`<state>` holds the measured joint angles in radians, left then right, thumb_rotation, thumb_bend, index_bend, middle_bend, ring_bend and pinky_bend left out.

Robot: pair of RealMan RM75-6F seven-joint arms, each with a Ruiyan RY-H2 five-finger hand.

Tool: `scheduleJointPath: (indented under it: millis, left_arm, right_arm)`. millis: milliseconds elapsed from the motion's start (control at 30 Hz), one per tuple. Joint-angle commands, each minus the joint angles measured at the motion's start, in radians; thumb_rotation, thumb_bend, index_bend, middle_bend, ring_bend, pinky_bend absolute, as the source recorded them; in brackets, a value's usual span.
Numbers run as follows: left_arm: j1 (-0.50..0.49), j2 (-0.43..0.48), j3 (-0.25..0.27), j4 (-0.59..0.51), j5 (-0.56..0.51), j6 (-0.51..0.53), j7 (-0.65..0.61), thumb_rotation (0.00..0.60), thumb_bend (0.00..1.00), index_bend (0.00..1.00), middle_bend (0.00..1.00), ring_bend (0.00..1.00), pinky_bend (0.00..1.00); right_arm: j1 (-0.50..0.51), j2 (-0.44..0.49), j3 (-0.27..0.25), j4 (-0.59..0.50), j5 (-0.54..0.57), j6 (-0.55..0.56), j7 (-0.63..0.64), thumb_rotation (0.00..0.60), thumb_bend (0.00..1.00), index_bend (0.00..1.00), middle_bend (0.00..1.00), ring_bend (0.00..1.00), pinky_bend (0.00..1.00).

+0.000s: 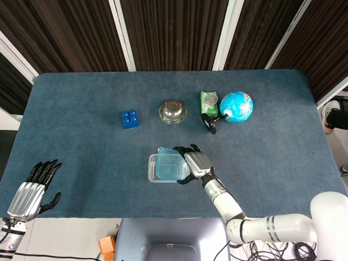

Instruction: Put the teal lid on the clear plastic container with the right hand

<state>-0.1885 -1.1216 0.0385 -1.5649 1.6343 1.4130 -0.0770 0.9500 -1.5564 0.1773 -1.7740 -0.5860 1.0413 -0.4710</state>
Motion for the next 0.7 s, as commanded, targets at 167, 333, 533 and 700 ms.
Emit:
scheduleJointPath:
  millis: [167, 333, 533, 700]
  left_arm:
    - [0.0, 0.0, -0.001, -0.001, -0.001, 0.001, 0.002, 0.6, 0.38, 0.0, 0.03, 0.0, 0.03]
    - [0.0, 0.001, 0.0, 0.0, -0.002, -0.001, -0.002, 0.6, 0.38, 0.0, 0.03, 0.0, 0.03]
    - [0.0, 0.002, 0.001, 0.001, 0.001, 0.001, -0.005, 0.6, 0.38, 0.0, 0.03, 0.0, 0.03]
    - [-0.001, 0.002, 0.004, 0.0, 0.001, -0.004, -0.002, 0.6, 0.38, 0.0, 0.03, 0.0, 0.03]
  right_arm:
    - [0.014, -0.041, 0.007, 0.02, 0.018, 0.012, -0.03, 0.6, 0.06, 0.76, 0.43, 0.26, 0.04]
    - [0.018, -0.055, 0.016, 0.023, 0.037, 0.025, -0.051, 0.6, 0.06, 0.76, 0.43, 0.26, 0.04]
    - [0.024, -0.076, 0.027, 0.036, 0.056, 0.034, -0.07, 0.6, 0.06, 0.76, 0.43, 0.26, 0.04]
    - [0.029, -0.087, 0.038, 0.043, 0.064, 0.039, -0.083, 0.6, 0.06, 0.76, 0.43, 0.26, 0.04]
